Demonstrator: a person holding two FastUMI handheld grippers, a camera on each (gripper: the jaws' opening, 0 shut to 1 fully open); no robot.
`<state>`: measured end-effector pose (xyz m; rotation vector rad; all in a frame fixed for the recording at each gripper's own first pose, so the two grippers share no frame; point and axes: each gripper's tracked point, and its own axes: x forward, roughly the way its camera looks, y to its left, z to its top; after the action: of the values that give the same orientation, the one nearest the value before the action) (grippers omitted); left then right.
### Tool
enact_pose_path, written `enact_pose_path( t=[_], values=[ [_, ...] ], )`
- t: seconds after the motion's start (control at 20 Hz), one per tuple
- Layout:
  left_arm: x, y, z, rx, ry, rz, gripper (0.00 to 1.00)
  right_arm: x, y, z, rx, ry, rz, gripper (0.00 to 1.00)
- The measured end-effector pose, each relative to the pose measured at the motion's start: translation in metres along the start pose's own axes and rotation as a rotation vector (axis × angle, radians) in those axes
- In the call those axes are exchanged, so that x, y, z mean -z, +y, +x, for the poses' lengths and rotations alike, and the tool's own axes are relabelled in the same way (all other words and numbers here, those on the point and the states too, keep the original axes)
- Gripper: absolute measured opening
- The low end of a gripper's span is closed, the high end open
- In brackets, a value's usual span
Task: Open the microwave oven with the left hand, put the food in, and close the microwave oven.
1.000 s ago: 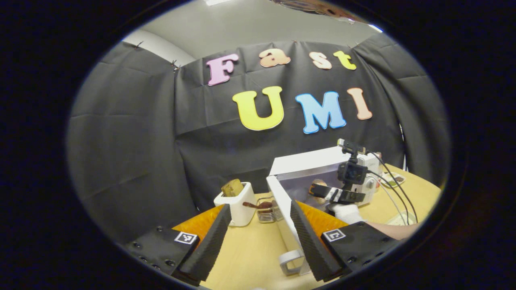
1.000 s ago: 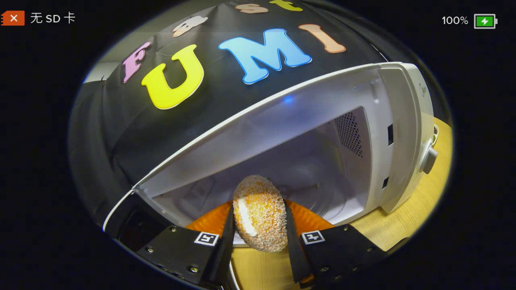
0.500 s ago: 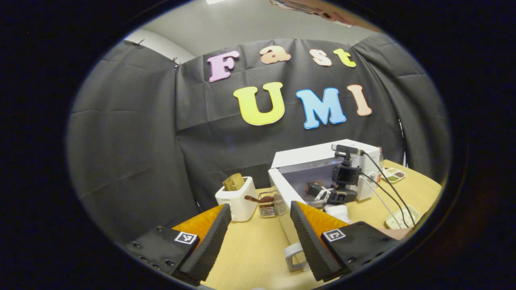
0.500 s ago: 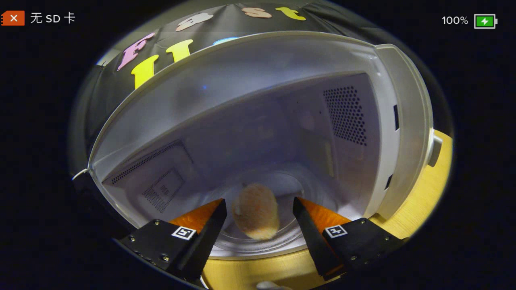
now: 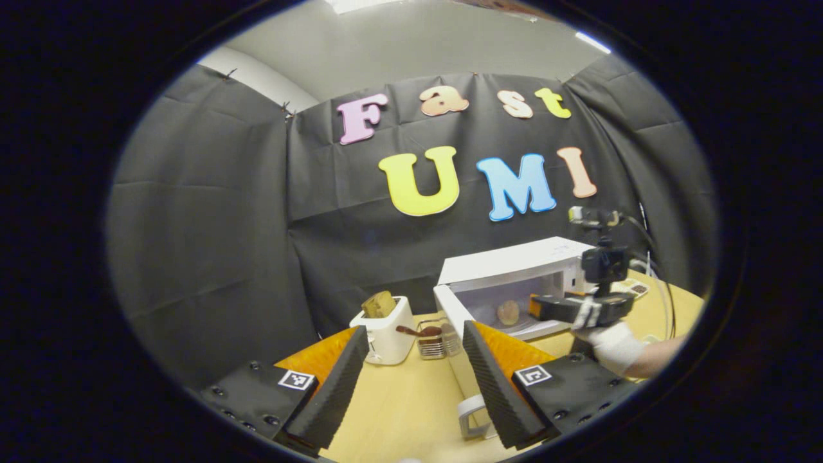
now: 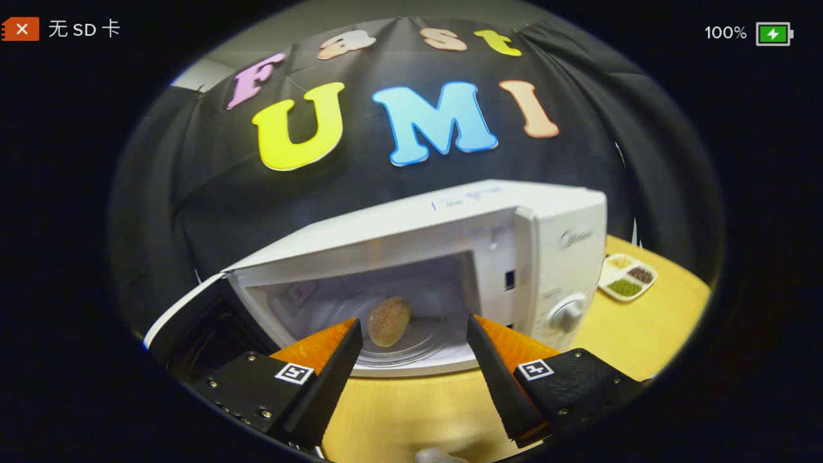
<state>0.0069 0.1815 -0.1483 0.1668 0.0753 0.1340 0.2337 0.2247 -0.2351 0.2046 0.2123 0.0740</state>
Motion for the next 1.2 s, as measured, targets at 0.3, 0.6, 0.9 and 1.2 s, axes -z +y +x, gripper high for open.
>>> enact_pose_path(
  t=[0.3,0.6,0.9,1.2],
  values=[
    [0.024,0.035,-0.012,-0.074,0.053,0.030,1.00,-0.108,-0.058,-0.112,-0.070,-0.097,-0.277,0.99],
    [0.017,0.035,-0.022,-0.075,0.036,0.060,1.00,-0.157,-0.094,-0.194,-0.049,-0.087,-0.153,0.99],
    [0.087,0.034,-0.019,-0.084,0.130,0.048,1.00,-0.177,-0.118,-0.243,-0.028,-0.088,-0.150,0.99],
    [0.141,0.013,-0.012,-0.070,0.219,0.033,1.00,-0.181,-0.132,-0.261,0.002,-0.085,-0.148,0.99]
  ],
)
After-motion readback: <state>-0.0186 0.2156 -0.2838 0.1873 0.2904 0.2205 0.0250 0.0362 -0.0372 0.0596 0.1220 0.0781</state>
